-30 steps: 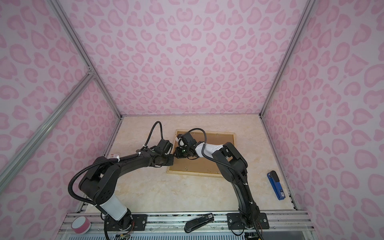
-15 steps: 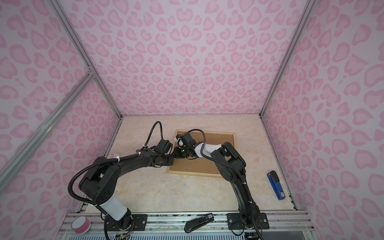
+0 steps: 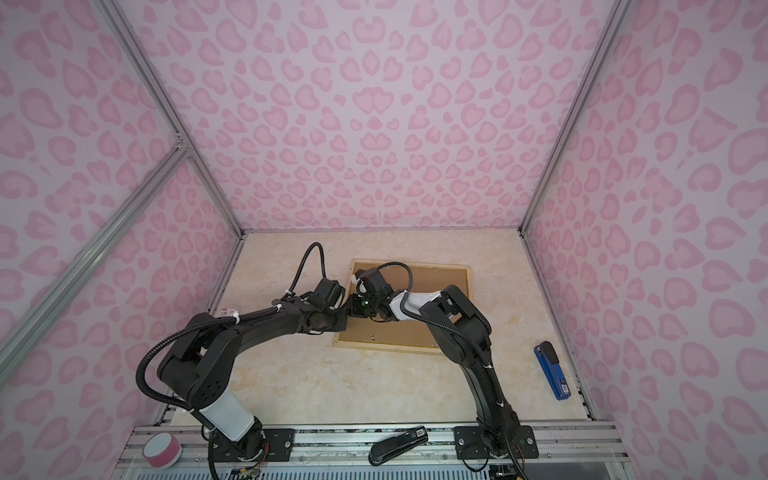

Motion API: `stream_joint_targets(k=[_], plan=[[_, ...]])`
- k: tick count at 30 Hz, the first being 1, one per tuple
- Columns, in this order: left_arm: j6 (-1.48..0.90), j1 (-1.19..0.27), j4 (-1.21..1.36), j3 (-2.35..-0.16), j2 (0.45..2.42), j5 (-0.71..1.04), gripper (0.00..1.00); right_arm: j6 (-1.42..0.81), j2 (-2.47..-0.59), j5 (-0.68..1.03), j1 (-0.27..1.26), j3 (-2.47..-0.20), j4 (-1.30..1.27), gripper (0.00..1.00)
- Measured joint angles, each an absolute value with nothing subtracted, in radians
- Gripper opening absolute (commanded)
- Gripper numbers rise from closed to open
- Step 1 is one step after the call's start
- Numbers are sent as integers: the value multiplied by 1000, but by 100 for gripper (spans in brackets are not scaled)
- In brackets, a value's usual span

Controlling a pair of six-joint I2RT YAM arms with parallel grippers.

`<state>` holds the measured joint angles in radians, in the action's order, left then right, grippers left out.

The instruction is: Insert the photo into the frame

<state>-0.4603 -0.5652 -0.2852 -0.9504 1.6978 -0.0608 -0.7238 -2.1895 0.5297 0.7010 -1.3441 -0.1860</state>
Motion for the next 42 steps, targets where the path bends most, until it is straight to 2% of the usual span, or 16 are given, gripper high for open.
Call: stream_joint_targets(k=[19,42], plan=[[-477,-564,-279,-952,1706,-68,13,-750,-2129,407,731,-1253,-241,23],[-493,-572,-279,-952,1705,-76,11,-776,-2157,361,739,-1299,-217,23]])
